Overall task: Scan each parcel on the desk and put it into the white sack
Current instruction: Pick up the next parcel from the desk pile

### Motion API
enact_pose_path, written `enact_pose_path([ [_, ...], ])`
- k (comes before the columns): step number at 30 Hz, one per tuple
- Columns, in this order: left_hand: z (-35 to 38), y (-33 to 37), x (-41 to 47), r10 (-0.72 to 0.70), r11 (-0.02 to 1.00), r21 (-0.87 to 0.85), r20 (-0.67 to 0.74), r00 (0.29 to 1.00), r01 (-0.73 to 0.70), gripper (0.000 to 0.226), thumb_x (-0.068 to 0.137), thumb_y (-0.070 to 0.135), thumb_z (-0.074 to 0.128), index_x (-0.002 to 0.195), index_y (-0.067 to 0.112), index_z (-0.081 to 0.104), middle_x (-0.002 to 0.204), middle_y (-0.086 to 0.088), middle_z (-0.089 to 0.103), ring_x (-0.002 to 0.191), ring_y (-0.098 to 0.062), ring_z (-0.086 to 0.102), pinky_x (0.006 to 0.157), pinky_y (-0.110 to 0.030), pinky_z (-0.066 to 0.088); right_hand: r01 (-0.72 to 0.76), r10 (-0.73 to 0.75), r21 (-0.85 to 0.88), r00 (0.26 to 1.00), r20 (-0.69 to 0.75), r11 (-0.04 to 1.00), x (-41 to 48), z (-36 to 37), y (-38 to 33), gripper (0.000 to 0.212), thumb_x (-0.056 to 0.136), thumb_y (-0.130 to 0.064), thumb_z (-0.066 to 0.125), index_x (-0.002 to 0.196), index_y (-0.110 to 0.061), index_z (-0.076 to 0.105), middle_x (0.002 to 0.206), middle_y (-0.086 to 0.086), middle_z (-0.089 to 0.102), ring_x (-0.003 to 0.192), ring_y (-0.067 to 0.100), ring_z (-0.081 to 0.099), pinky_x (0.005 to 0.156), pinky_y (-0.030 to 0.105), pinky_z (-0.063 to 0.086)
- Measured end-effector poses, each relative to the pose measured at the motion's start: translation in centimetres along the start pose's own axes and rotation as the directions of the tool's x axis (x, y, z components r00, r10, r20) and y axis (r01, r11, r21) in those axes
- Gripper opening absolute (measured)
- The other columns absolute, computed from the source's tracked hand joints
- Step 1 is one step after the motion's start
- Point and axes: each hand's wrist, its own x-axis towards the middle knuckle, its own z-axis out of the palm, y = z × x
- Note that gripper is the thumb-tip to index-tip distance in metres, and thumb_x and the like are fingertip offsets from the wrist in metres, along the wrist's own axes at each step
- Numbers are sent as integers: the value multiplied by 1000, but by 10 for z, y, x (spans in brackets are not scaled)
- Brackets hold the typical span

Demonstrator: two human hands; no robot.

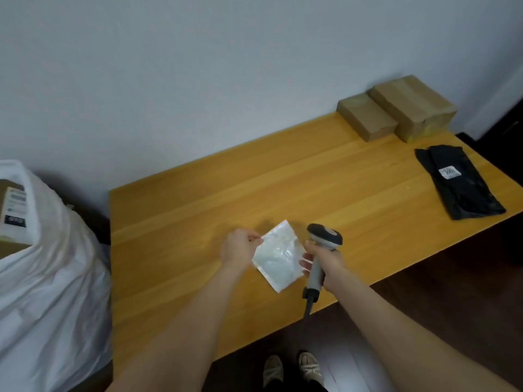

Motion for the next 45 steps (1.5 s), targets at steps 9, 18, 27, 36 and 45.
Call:
enact_pose_path([
  [9, -102, 41, -26, 146, 881, -403, -266, 953, -247, 13, 78, 14, 75, 75, 26, 73, 63, 6, 69, 59, -6, 63, 58, -26, 48, 143, -159, 93, 967, 200, 985, -56, 44, -82, 23, 84, -25, 76, 93, -7, 63, 83, 14, 69, 62, 24, 60, 59, 34, 49],
  [18, -137, 53, -52, -31, 721, -677, -247, 969, -150, 28, 85, 17, 70, 107, 13, 52, 94, -7, 65, 66, -12, 63, 56, -24, 49, 409, -389, -187, 911, 136, 893, -87, 75, -98, 18, 76, 8, 64, 88, -3, 56, 76, 7, 58, 74, 25, 53, 64, 32, 42],
  [27, -180, 37, -66, -72, 729, -679, 39, 997, 80, 24, 87, 16, 68, 106, 2, 68, 86, -7, 74, 72, -16, 69, 64, -29, 57, 602, -482, -279, 782, 396, 748, -113, 71, -96, 23, 81, 12, 59, 85, -10, 55, 86, 6, 63, 72, 14, 55, 55, 23, 42],
  [36, -167, 20, -71, -148, 682, -732, -153, 977, -12, 3, 88, 7, 65, 90, 6, 65, 78, -5, 69, 54, -6, 63, 51, -17, 48, 549, -484, -112, 802, 351, 829, -119, 64, -78, 11, 83, -6, 69, 74, -7, 62, 65, 7, 63, 55, 16, 56, 56, 29, 49],
  [45, -154, 0, -72, -213, 665, -746, -225, 951, -28, 10, 86, 7, 67, 78, 12, 63, 70, -1, 63, 56, -11, 51, 55, -20, 43, 600, -474, -137, 735, 485, 788, -165, 75, -46, 9, 83, -8, 68, 76, -4, 66, 57, 10, 62, 47, 18, 55, 51, 30, 45],
])
